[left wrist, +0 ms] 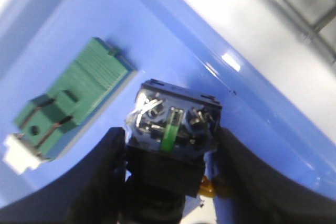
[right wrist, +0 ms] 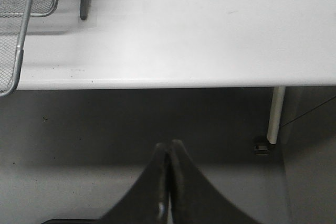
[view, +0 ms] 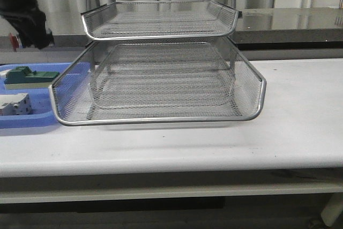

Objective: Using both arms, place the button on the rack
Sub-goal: 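Carry the red push button over and lower it into the pulled-out tier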

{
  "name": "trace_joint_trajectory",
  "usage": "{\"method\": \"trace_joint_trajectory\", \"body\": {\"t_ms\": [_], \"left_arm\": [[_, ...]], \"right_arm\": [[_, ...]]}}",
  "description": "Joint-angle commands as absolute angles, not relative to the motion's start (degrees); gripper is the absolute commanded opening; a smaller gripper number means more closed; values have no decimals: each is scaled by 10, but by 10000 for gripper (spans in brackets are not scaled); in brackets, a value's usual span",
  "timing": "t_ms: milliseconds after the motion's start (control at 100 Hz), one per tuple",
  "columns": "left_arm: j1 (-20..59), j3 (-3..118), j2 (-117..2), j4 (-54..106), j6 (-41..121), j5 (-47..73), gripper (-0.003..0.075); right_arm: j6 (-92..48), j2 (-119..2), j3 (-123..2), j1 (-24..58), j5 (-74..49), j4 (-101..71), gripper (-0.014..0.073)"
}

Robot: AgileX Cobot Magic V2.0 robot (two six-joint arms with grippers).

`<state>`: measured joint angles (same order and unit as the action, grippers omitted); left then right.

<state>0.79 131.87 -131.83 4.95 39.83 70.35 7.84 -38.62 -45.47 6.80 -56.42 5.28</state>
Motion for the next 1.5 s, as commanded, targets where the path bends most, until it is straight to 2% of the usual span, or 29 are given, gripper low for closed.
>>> {"method": "trace_joint_trajectory", "body": {"t_ms": [0, 380, 590, 940, 1250, 1490], "left_arm": [[6, 1341, -1249, 72, 358, 730, 4], [13, 1338, -1137, 129, 288, 730, 4], [46, 1261, -1066, 132, 288, 730, 4], [160, 1097, -987, 132, 312, 730, 4], [278, 1038, -993, 132, 338, 693, 4], [314, 1021, -998, 132, 338, 623, 4]], "right_arm": [[78, -386, -473, 66, -531, 62, -66], [78, -386, -473, 66, -531, 62, -66], [78, -386, -473, 66, -531, 62, -66], [78, -386, -473, 66, -531, 62, -66], [78, -386, -473, 66, -531, 62, -66], [78, -386, -473, 66, -531, 62, -66]]}}
